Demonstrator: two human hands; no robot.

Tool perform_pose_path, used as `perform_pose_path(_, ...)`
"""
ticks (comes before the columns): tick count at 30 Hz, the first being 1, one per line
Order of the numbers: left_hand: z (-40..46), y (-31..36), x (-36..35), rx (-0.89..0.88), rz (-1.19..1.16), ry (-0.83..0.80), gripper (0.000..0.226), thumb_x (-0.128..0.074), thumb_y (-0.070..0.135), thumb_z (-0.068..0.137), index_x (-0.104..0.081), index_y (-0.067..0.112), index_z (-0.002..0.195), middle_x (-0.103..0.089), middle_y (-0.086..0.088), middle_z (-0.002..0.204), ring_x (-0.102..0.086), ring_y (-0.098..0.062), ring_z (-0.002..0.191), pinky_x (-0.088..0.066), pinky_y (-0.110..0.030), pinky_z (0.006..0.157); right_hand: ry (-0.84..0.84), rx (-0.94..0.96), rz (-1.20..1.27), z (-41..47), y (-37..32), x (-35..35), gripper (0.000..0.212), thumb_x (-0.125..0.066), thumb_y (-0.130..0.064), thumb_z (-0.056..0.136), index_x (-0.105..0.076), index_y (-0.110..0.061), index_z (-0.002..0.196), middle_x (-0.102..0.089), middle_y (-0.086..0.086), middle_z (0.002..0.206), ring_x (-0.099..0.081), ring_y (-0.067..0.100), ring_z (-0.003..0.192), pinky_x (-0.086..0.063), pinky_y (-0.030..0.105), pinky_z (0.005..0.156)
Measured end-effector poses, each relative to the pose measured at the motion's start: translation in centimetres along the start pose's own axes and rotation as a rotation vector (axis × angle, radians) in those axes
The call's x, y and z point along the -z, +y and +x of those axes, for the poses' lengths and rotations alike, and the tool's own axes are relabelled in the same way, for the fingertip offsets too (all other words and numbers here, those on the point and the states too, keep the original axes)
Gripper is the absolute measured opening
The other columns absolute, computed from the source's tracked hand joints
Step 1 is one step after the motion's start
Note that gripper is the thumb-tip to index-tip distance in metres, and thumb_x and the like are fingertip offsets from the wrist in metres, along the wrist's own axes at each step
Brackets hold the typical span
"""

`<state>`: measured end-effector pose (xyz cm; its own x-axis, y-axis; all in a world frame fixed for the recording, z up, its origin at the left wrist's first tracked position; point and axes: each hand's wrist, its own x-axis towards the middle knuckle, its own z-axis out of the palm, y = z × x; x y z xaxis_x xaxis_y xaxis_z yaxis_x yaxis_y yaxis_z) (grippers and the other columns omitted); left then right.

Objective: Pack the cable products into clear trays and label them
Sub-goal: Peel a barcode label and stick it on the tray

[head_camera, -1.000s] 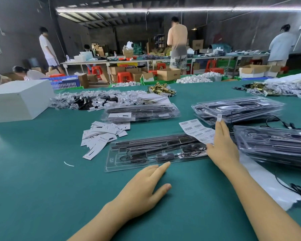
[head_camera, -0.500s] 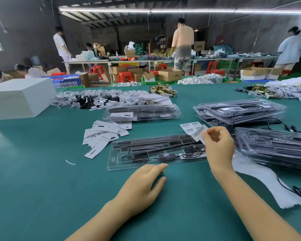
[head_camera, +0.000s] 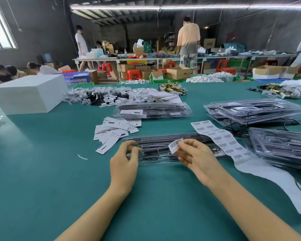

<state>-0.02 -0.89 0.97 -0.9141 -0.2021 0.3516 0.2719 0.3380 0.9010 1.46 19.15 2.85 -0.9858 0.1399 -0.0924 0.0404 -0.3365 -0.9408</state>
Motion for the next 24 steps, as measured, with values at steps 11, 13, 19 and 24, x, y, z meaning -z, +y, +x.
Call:
perform_pose_path(11, 2.7, -1.9, 1.6, 0.176, 0.426, -0.125, 0.035, -0.056, 0.024, 0.091, -0.055, 0.019, 0.126, -0.058, -0.004, 0.128, -0.052, -0.026, 0.118, -0.04, -0.044, 0.101, 0.211, 0.04, -0.127, 1.2, -2.5, -1.2, 0.01, -0.072, -0.017, 0.082, -0.068, -0.009, 0.079, -0.062, 0.002, 0.076, -0.056, 0.014, 0.076, -0.048, 0.027, 0.073)
perform_pose_path(13, 2.8, -1.8, 1.6, 0.189, 0.417, -0.126, 0.034, -0.058, 0.025, 0.091, -0.056, 0.02, 0.124, -0.057, -0.003, 0.128, -0.051, -0.026, 0.118, -0.04, -0.043, 0.101, 0.264, 0.042, -0.187, 1.7, -2.4, -2.8, 0.025, -0.072, -0.016, 0.081, -0.064, 0.008, 0.081, -0.052, 0.007, 0.073, -0.046, 0.019, 0.073, -0.043, 0.029, 0.072)
perform_pose_path(19, 2.9, -1.9, 1.7, 0.237, 0.342, -0.093, 0.01, -0.06, 0.023, 0.086, -0.063, 0.033, 0.088, -0.062, -0.006, 0.109, -0.057, -0.028, 0.102, -0.045, -0.044, 0.093, 0.243, 0.089, -0.407, 2.0, 1.2, -9.2, 0.049, -0.065, -0.014, 0.075, -0.029, -0.02, 0.043, -0.024, 0.001, 0.054, -0.022, 0.02, 0.066, -0.02, 0.033, 0.059)
perform_pose_path(24, 3.4, -2.3, 1.5, 0.26, 0.302, -0.072, 0.016, -0.055, 0.029, 0.087, -0.068, 0.029, 0.078, -0.066, -0.003, 0.108, -0.059, -0.026, 0.098, -0.047, -0.043, 0.091, 0.341, 0.351, -0.797, 1.8, 4.1, -10.0, 0.033, -0.063, -0.024, 0.081, -0.052, -0.023, 0.05, -0.043, -0.009, 0.071, -0.037, 0.016, 0.08, -0.025, 0.025, 0.067)
